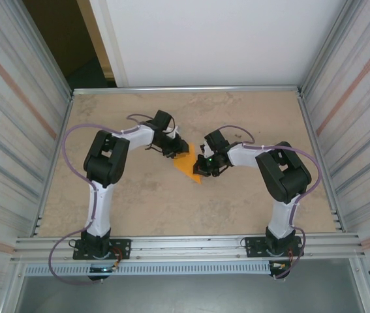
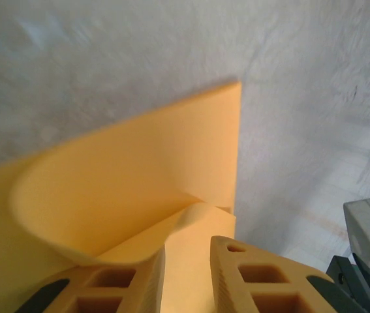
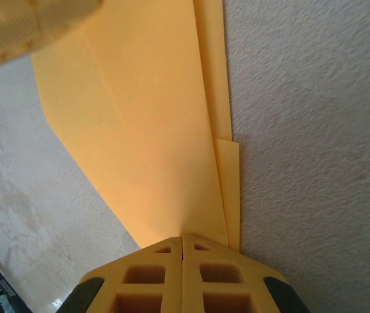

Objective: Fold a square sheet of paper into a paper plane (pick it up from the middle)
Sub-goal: Fourth fold the wing at the center of the table.

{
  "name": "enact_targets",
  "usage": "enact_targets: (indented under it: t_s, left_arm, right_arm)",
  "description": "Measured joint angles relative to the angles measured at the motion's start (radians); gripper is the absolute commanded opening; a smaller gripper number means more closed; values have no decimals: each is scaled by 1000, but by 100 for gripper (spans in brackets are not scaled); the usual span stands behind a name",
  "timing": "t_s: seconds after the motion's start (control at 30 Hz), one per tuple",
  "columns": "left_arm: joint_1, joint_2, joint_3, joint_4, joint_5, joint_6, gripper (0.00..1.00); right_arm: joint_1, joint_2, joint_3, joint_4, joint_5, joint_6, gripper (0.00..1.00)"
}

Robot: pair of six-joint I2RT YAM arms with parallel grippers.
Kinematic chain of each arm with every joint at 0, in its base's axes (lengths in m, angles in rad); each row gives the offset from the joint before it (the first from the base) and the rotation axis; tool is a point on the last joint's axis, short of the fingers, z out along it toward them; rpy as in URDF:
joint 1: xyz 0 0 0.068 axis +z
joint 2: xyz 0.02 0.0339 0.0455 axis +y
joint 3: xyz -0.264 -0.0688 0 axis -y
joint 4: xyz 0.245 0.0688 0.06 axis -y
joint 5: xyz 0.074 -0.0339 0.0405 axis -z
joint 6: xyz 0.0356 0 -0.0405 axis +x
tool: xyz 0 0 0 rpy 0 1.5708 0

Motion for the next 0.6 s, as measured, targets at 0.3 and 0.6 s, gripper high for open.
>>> enact_targets:
  t_s: [0.3, 0.6]
  left_arm:
    - [94, 83, 132, -17, 16, 28, 28]
    - [129, 131, 249, -63, -64, 61, 28]
  right_arm:
    - [-6, 3, -1, 2, -15, -1, 0]
    - [-6, 2, -1, 6, -21, -1, 1]
